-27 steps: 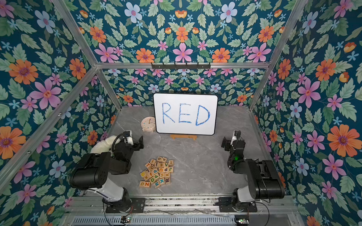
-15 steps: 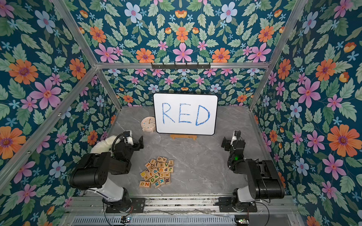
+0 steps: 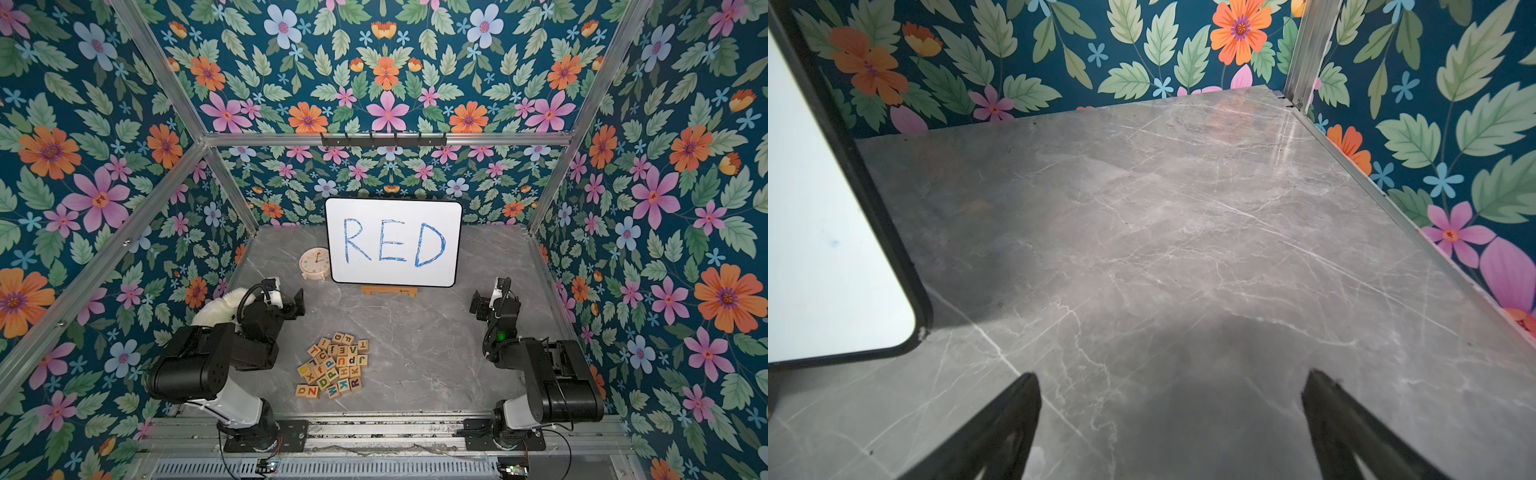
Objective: Assemble the uppercase word "red" with letter blocks
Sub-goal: Pick up the letter block from the center of the board.
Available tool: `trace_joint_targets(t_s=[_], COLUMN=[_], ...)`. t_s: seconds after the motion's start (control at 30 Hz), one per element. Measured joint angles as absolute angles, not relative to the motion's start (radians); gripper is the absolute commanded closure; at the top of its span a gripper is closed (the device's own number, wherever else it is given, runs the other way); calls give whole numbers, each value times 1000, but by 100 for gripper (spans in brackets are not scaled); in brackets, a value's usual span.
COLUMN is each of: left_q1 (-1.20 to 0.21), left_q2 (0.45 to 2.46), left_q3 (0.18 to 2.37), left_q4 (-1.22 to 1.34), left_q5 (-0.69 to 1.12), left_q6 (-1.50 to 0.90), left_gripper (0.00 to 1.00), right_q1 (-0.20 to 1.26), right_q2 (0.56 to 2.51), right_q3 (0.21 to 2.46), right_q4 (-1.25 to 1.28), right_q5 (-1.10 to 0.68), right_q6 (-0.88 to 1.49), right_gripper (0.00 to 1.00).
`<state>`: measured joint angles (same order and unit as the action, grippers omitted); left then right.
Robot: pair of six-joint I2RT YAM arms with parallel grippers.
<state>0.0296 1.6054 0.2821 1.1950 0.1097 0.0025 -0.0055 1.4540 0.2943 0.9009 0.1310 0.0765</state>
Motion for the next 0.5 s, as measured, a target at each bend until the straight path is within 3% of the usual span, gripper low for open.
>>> trace_joint_targets(t_s=[0.5], left_q1=[30], left_q2=[1574], left_q3=[281], left_q4=[1177], left_q5=[106], left_q6=[2], left_gripper=[1], right_q1=[-5], right_q2=[1406], right_q3=[262], right_q4=[911], right_q5=[115], right_q6=[69], right_gripper=[1])
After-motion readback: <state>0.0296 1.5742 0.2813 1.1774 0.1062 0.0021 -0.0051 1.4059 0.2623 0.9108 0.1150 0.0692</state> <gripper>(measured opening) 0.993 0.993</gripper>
